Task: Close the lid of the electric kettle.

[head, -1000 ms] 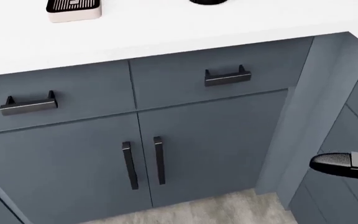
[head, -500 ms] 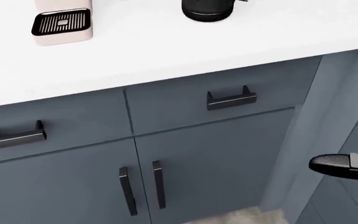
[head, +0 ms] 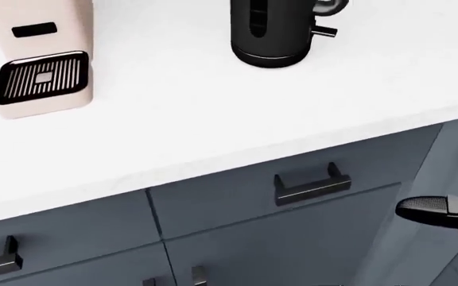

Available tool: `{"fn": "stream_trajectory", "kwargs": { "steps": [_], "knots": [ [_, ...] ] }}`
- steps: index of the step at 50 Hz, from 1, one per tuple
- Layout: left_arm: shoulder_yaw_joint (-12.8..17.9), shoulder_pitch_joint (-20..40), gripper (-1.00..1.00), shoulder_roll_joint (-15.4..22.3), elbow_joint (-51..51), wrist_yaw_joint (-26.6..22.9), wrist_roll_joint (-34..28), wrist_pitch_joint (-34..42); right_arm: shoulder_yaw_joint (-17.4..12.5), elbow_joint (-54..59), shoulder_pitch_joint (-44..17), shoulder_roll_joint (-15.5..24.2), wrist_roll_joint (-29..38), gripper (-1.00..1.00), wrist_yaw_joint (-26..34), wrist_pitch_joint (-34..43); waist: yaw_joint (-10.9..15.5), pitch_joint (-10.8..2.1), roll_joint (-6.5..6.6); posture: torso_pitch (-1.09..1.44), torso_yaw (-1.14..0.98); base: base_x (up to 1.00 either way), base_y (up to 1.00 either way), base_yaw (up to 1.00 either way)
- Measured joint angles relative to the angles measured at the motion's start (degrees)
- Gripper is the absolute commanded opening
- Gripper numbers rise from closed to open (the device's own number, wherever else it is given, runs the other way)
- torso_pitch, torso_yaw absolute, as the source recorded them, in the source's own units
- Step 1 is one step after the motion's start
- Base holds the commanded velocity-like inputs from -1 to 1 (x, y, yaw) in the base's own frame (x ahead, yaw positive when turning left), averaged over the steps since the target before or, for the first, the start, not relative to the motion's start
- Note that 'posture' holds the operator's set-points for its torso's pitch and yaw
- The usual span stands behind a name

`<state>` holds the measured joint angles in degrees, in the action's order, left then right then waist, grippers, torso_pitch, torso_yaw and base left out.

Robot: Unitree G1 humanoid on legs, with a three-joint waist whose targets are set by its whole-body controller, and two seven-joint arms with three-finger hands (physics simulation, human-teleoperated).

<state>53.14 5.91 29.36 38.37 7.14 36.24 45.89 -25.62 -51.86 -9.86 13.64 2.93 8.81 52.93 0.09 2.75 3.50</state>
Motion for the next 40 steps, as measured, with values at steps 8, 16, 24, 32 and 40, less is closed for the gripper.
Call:
{"fn": "stream_trajectory", "kwargs": {
  "steps": [8, 16, 24, 32, 40],
  "knots": [
    [-1.6, -0.3, 1.0, -1.3, -1.0, -0.5, 0.3, 0.2, -0.1, 0.8, 0.4, -0.5, -0.4, 1.0, -0.2, -0.6, 0.0, 1.66, -3.62, 0.0, 0.0, 0.0, 0.0, 0.0],
    [-0.1, 0.2, 1.0, 0.1, 1.6, -0.3, 1.3, 0.3, -1.3, -0.4, 0.0, -0.4, -1.5, 1.0, -1.0, -0.8, -0.8, 1.34, -1.98, 0.0, 0.0, 0.0, 0.0, 0.0],
    [0.1, -0.2, 1.0, -0.2, 0.4, 0.3, 0.9, 0.5, -1.4, 0.1, 0.3, -0.9, -4.0, 1.0, -1.6, -1.1, -0.4, -0.1, -2.79, 0.0, 0.0, 0.0, 0.0, 0.0],
    [-0.6, 0.0, 1.0, -0.3, 0.1, 0.0, 0.7, 0.3, -1.7, -0.1, 0.5, -0.7, -5.4, 1.0, -2.4, -0.6, -0.2, 0.06, -2.66, 0.0, 0.0, 0.0, 0.0, 0.0],
    [0.2, 0.1, 1.0, 0.2, 1.0, 0.5, 1.5, 1.0, -3.4, -0.5, 0.4, -1.1, -9.3, 1.0, -3.7, -1.1, -0.2, 0.19, -2.58, 0.0, 0.0, 0.0, 0.0, 0.0]
  ]
}}
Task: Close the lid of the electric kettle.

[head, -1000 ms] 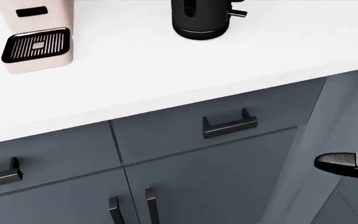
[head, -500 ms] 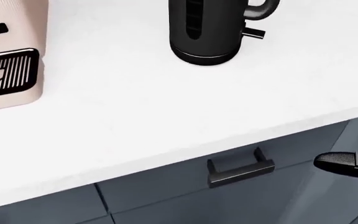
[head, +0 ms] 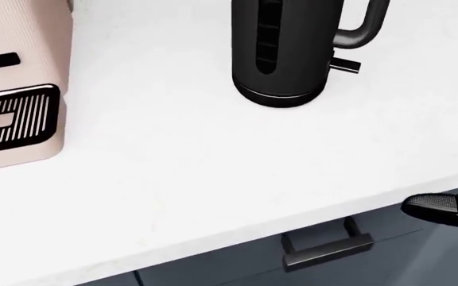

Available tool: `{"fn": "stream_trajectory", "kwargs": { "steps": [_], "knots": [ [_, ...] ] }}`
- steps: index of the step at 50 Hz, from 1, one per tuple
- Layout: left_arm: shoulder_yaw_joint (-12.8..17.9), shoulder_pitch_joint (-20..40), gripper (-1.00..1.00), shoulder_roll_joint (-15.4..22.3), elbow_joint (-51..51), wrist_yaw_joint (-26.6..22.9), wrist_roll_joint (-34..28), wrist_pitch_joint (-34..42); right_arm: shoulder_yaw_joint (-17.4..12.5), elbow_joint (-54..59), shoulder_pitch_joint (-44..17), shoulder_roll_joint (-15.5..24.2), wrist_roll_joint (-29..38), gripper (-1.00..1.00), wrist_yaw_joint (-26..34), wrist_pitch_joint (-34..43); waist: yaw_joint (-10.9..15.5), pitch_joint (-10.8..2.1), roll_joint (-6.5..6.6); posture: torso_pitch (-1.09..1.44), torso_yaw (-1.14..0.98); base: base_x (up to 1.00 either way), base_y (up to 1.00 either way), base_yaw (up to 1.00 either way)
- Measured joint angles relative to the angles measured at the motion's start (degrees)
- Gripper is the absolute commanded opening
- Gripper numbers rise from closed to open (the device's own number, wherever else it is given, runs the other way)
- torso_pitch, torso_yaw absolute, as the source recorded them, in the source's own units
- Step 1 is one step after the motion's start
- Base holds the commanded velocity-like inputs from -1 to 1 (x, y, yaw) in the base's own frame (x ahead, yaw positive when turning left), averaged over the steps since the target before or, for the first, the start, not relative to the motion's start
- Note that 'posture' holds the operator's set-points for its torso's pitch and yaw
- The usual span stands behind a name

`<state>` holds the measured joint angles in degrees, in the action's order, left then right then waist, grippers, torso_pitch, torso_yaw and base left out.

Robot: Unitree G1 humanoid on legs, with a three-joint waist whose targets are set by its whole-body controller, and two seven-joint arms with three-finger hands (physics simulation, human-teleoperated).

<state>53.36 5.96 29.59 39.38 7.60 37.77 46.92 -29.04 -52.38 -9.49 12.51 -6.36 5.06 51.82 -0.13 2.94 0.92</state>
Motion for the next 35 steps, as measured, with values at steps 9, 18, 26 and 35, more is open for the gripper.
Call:
{"fn": "stream_trajectory", "kwargs": {
  "steps": [9, 18, 26, 35],
  "knots": [
    [-0.3, -0.1, 1.0, -0.2, -0.5, -0.2, -0.2, -0.3, 0.5, -0.1, 0.7, 1.0, -2.3, 1.0, -2.1, -1.0, -0.1, 0.34, -0.06, 0.0, 0.0, 0.0, 0.0, 0.0],
    [-0.6, -0.2, 1.0, -0.4, -0.8, -0.5, -0.7, -1.0, 1.3, 0.3, 1.0, 1.1, -0.9, 1.0, -2.0, -1.4, -0.1, 0.47, -0.08, 0.0, 0.0, 0.0, 0.0, 0.01],
    [0.2, -0.3, 1.0, -0.3, -0.1, -0.5, -0.8, -1.0, 0.6, -0.5, 0.7, 0.7, -0.3, 1.0, -1.6, -1.2, 0.3, 0.02, -0.08, 0.0, 0.0, 0.0, 0.0, 0.06],
    [-1.0, -0.2, 1.0, -0.7, -0.6, -0.6, -0.7, -0.5, 1.7, 1.3, 1.5, 0.8, 0.4, 1.0, -1.8, -1.6, 0.0, 0.24, 0.21, 0.0, 0.0, 0.0, 0.0, 0.04]
  ]
}}
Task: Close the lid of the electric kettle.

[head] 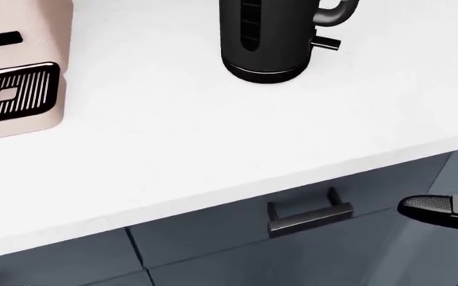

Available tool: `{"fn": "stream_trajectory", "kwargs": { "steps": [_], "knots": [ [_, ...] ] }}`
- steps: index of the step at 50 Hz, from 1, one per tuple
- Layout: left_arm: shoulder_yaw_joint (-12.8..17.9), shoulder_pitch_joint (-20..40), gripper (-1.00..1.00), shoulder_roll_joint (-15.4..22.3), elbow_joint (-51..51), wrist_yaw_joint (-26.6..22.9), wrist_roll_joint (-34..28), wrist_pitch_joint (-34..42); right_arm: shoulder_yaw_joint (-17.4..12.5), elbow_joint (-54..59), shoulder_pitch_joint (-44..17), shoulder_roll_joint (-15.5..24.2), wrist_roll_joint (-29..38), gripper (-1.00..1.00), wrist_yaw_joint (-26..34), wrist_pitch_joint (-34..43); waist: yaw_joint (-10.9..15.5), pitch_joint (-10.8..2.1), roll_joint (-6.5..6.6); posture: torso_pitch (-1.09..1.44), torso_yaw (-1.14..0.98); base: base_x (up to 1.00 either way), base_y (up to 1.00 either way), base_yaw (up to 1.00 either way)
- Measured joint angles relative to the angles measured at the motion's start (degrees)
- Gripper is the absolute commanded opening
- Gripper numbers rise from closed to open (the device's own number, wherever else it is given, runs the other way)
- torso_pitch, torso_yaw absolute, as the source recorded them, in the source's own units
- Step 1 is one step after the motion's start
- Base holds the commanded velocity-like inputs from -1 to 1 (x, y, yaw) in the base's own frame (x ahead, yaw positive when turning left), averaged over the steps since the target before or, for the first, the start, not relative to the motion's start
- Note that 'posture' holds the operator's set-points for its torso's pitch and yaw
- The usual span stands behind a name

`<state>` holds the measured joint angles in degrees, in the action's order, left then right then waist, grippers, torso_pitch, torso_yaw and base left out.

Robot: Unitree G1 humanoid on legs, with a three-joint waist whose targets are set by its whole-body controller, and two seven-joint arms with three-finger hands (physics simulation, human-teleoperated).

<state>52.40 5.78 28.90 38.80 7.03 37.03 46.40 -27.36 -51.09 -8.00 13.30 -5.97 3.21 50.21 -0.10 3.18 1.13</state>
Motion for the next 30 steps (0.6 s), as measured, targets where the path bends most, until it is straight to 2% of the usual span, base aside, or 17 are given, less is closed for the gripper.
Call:
{"fn": "stream_trajectory", "kwargs": {
  "steps": [8, 15, 17, 20, 22, 25, 27, 30],
  "knots": [
    [0.1, 0.1, 1.0, 0.1, -0.1, -0.4, -0.5, -0.8, -0.3, -1.3, -0.5, 0.0, 1.2, 1.0, 0.4, 0.7, 0.7, -0.46, 0.2, 0.0, 0.0, 0.0, 0.0, 0.33],
    [0.5, 0.1, 1.0, 0.2, -0.7, 0.0, -1.0, -0.4, 0.1, -0.9, -0.7, -0.2, 0.9, 1.0, 1.1, 0.7, 0.7, -0.38, -2.99, 0.0, 0.0, 0.0, 0.0, 0.45],
    [0.1, 0.2, 1.0, 0.0, -0.2, 0.0, -0.7, -0.2, -0.4, -0.5, -0.6, -0.1, 1.1, 1.0, 0.9, 0.8, 0.5, -0.29, -1.9, 0.0, 0.0, 0.0, 0.0, 0.45],
    [-0.1, 0.3, 1.0, 0.3, 0.3, -0.1, -0.1, 0.2, -0.7, -0.2, -0.4, -0.2, 1.4, 1.0, 0.6, 1.2, 0.9, -0.82, -2.44, 0.0, 0.0, 0.0, 0.0, 0.45],
    [0.1, 0.4, 1.0, 0.5, 0.3, 0.0, 0.0, 0.1, -0.5, -0.5, -0.8, 0.0, 1.5, 1.0, 0.5, 1.2, 1.0, -1.08, -1.97, 0.0, 0.0, 0.0, 0.0, 0.26],
    [1.0, 0.3, 1.0, 0.7, 0.5, 0.3, -0.3, -0.5, 0.4, -0.8, -1.4, 0.1, 1.6, 1.0, 0.3, 0.5, 0.1, -0.33, -0.11, 0.0, 0.0, 0.0, 0.0, 0.0],
    [1.0, 0.5, 1.0, 0.8, 0.7, 0.3, -0.3, -0.7, 0.4, -0.7, -1.4, 0.3, 1.9, 1.0, 0.2, 0.4, -0.9, -0.37, 1.96, 0.0, 0.0, 0.0, 0.0, 0.0],
    [0.6, 0.2, 1.0, 0.5, -0.1, 0.3, -0.1, -0.1, 0.6, 0.2, -0.9, -0.5, 1.9, 1.0, 0.2, 1.7, -0.8, 0.39, 0.49, 0.0, 0.0, 0.0, 0.0, 0.0]
  ]
}}
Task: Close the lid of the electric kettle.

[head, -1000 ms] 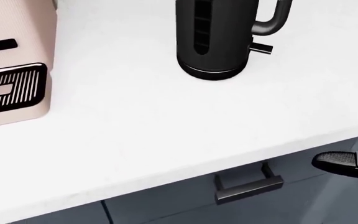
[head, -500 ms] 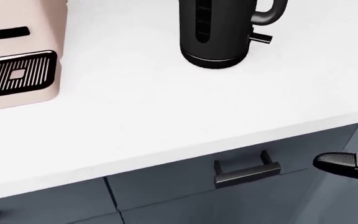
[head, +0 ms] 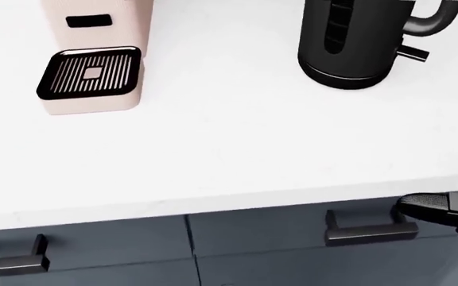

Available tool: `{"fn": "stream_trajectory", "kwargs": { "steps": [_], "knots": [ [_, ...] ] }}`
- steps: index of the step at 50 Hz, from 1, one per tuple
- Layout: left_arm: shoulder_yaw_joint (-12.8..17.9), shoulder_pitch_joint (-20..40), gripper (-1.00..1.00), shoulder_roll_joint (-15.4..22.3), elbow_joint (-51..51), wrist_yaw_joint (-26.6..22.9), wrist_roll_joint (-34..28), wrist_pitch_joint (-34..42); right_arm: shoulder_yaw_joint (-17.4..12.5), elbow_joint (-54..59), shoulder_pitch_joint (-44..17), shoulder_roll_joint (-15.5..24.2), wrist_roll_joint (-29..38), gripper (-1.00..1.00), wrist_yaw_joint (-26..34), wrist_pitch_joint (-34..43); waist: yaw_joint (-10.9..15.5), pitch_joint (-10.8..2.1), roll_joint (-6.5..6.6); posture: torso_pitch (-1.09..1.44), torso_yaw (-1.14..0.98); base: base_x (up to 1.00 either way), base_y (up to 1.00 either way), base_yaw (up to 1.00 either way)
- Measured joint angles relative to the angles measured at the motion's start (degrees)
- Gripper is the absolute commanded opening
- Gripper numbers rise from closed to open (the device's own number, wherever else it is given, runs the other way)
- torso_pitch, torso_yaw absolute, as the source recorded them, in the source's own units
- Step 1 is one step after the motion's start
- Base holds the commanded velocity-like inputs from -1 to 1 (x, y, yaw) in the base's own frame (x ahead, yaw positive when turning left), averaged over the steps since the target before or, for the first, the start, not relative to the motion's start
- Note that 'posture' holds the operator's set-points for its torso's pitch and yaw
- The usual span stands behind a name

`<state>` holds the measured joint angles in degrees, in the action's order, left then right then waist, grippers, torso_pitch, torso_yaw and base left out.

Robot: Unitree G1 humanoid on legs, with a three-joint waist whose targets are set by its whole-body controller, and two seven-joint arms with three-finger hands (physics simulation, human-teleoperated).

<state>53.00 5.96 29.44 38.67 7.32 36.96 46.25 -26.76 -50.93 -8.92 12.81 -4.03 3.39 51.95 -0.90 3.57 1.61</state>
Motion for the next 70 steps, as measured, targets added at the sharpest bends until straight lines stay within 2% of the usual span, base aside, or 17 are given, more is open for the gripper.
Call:
{"fn": "stream_trajectory", "kwargs": {
  "steps": [3, 6, 13, 34, 39, 42, 49, 52, 55, 57, 59, 61, 62, 64, 66, 68, 70],
  "knots": [
    [-0.1, -0.1, 1.0, 0.0, -0.3, 0.0, 0.1, 0.6, -0.1, 0.4, -0.3, 0.1, -0.1, 1.0, -0.1, 0.6, 0.3, -0.14, -0.89, 0.0, 0.0, 0.0, 0.0, 0.0],
    [0.1, -0.1, 1.0, 0.0, 0.0, 0.0, 0.2, 0.8, -0.2, 0.1, -0.4, 0.2, -0.1, 1.0, -0.3, 0.4, 0.6, -0.42, -1.13, 0.0, 0.0, 0.0, 0.0, 0.0],
    [-0.5, 0.0, 1.0, -0.3, -0.2, -0.4, -0.5, -0.3, -0.3, 0.0, -0.6, 0.3, -0.3, 1.0, -0.5, 0.7, 0.9, -0.82, -0.98, 0.0, 0.0, 0.0, 0.0, 0.0],
    [-0.6, -0.1, 1.0, -0.6, -0.1, -0.6, -0.6, -0.2, -0.6, 0.4, -0.6, 0.4, -0.9, 1.0, -0.8, 1.7, 0.8, -0.63, -0.83, 0.0, 0.0, 0.01, 0.0, 0.0],
    [0.1, 0.0, 1.0, -0.1, 0.6, -0.3, 0.1, 0.8, -0.6, 1.1, -0.4, 0.5, -0.9, 1.0, -0.9, 1.1, 0.8, -1.36, -0.33, 0.0, 0.0, 0.11, 0.0, 0.0],
    [0.4, 0.0, 1.0, 0.1, 1.0, -0.1, 0.2, 0.5, -0.7, 0.4, -0.6, 0.6, -0.8, 1.0, -1.0, 1.3, 0.8, -0.73, -0.14, 0.0, 0.0, 0.3, 0.0, 0.0],
    [0.6, -0.3, 1.0, 0.1, 0.7, 0.1, 0.1, 0.6, -0.4, 0.3, -0.6, 0.6, -1.0, 1.0, -0.9, 1.1, 0.9, 0.18, -2.26, 0.0, 0.0, 0.35, 0.0, 0.0],
    [-0.3, -0.4, 1.0, -0.3, 0.6, -0.2, -0.3, 0.6, -0.9, 0.9, -0.4, 0.7, -0.8, 1.0, -1.1, 1.2, 0.6, -0.12, -0.92, 0.0, 0.0, 0.36, 0.0, 0.0],
    [-0.8, -0.2, 1.0, -0.3, 0.9, -0.8, -0.6, 0.4, -1.2, 1.2, -0.1, 0.6, -0.5, 1.0, -1.3, 1.7, 0.5, -0.8, -1.59, 0.0, 0.0, 0.37, 0.0, 0.0],
    [-0.4, 0.0, 1.0, -0.2, 1.0, -0.9, -0.7, 0.4, -1.0, 0.9, -0.3, 0.7, -0.4, 1.0, -1.3, 1.3, 0.3, -0.92, -1.16, 0.0, 0.0, 0.37, 0.0, 0.0],
    [-0.2, 0.1, 1.0, -0.1, 1.0, -0.9, -0.9, 0.2, -0.9, 0.1, -0.6, 0.8, -0.5, 1.0, -1.2, 1.1, 0.0, -0.58, 0.17, 0.0, 0.0, 0.37, 0.0, 0.0],
    [-0.1, 0.1, 1.0, 0.0, 0.9, -0.9, -1.2, -0.1, -0.8, -0.4, -0.9, 0.9, -0.5, 1.0, -1.2, 0.7, 0.0, -0.66, 2.3, 0.0, 0.0, 0.37, 0.0, 0.0],
    [-0.1, 0.1, 1.0, -0.1, 0.4, -0.9, -1.4, -0.4, -0.4, -0.1, -0.8, 0.4, -0.6, 1.0, -1.1, 0.4, 0.5, -0.22, 1.65, 0.0, 0.0, 0.38, 0.0, 0.0],
    [-0.5, -0.4, 1.0, -0.8, -0.9, -0.9, -2.0, -0.3, 0.6, 1.0, -0.3, 0.1, -0.9, 1.0, -0.8, 0.9, 0.9, 0.12, 2.27, 0.0, 0.0, 0.36, 0.0, 0.0],
    [-0.7, -0.4, 1.0, -0.8, -1.4, -0.9, -2.5, 0.0, 0.5, 1.1, -0.2, 0.2, -1.0, 1.0, -0.6, 1.7, 1.2, -0.39, 2.53, 0.0, 0.0, 0.27, 0.0, 0.0],
    [-0.2, -0.1, 1.0, -0.4, -0.4, -0.9, -2.5, -0.1, 0.0, 0.2, -0.5, 0.5, -0.7, 1.0, -0.7, 2.0, 1.2, -1.19, 1.9, 0.0, 0.0, 0.04, 0.0, 0.0],
    [0.2, 0.3, 1.0, 0.0, 0.8, -0.9, -2.2, -0.5, -0.3, -0.7, -0.9, 0.7, -0.4, 1.0, -0.8, 1.6, 1.1, -0.27, 0.59, 0.0, 0.0, 0.0, 0.0, 0.0]
  ]
}}
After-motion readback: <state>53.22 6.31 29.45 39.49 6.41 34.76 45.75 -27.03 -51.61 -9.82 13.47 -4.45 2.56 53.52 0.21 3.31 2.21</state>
